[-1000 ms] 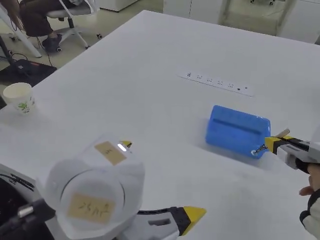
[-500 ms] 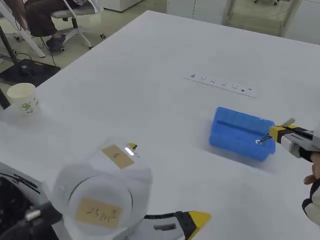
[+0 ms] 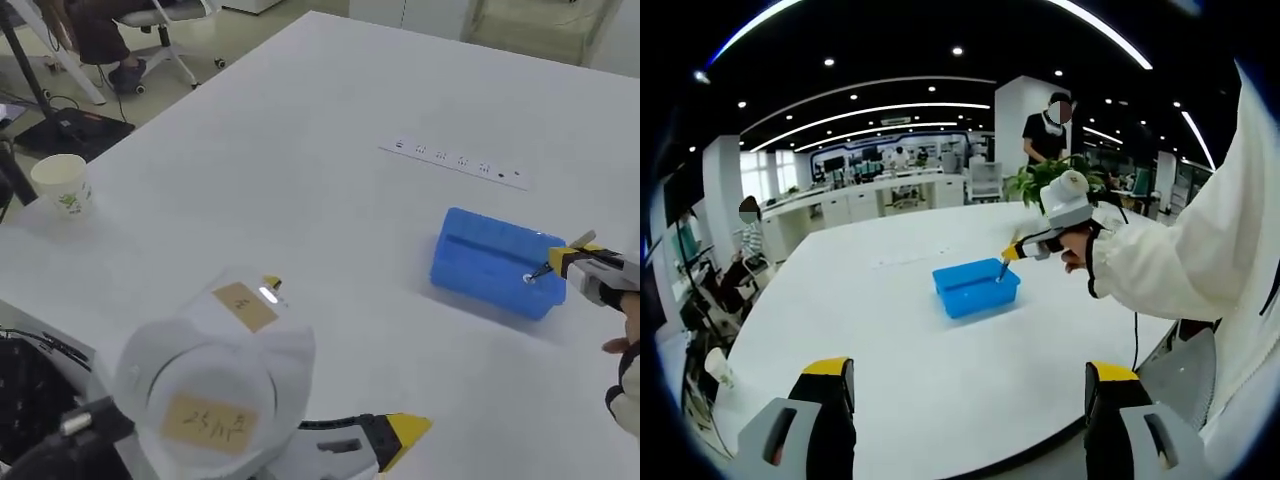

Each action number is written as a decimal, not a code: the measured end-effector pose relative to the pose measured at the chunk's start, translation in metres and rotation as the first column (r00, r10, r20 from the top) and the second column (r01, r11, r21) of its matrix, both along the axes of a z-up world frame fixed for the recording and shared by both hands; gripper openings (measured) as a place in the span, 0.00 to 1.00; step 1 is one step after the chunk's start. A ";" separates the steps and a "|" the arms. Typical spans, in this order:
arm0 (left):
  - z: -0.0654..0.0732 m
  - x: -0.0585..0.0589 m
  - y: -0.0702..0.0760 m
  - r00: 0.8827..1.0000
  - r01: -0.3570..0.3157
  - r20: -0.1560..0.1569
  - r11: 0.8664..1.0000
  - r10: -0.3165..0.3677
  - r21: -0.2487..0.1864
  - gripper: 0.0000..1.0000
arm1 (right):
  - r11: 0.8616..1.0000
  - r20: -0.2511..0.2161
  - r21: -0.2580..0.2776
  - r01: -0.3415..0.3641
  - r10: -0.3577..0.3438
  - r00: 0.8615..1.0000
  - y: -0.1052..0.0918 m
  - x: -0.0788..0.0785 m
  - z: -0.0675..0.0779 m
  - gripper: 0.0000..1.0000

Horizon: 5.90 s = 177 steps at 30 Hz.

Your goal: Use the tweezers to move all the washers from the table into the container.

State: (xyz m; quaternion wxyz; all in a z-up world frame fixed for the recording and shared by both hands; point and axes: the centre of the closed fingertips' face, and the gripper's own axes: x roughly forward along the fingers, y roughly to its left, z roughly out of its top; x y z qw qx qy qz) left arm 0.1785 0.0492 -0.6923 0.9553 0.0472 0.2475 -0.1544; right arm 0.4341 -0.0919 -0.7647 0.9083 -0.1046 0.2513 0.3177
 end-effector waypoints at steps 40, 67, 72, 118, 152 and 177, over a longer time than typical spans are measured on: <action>0.023 0.030 -0.008 0.994 0.107 0.017 0.994 -0.107 0.009 0.83 | 0.999 -0.031 -0.040 0.006 -0.007 1.000 0.000 0.001 -0.016 0.02; 0.074 0.085 -0.084 0.787 0.603 -0.017 0.774 -0.617 -0.191 0.28 | 0.946 0.010 0.176 -0.271 0.274 0.962 0.016 -0.126 0.086 0.02; 0.065 0.074 -0.113 0.683 0.689 -0.033 0.659 -0.730 -0.302 0.25 | 0.900 -0.031 0.098 -0.426 0.430 0.902 0.026 -0.163 0.079 0.02; 0.024 0.042 -0.136 0.470 0.855 -0.152 0.491 -0.869 -0.165 0.00 | 0.719 -0.193 0.092 -0.689 0.691 0.696 0.039 -0.224 0.049 0.05; -0.023 0.074 -0.110 0.456 0.853 -0.281 0.505 -0.845 -0.133 0.07 | 0.698 -0.191 -0.137 -0.703 0.678 0.710 0.016 -0.176 -0.001 0.03; -0.125 0.101 -0.095 0.488 0.855 -0.473 0.510 -0.734 0.092 0.00 | 0.640 -0.361 -0.308 -0.704 0.606 0.709 0.012 -0.142 -0.071 0.07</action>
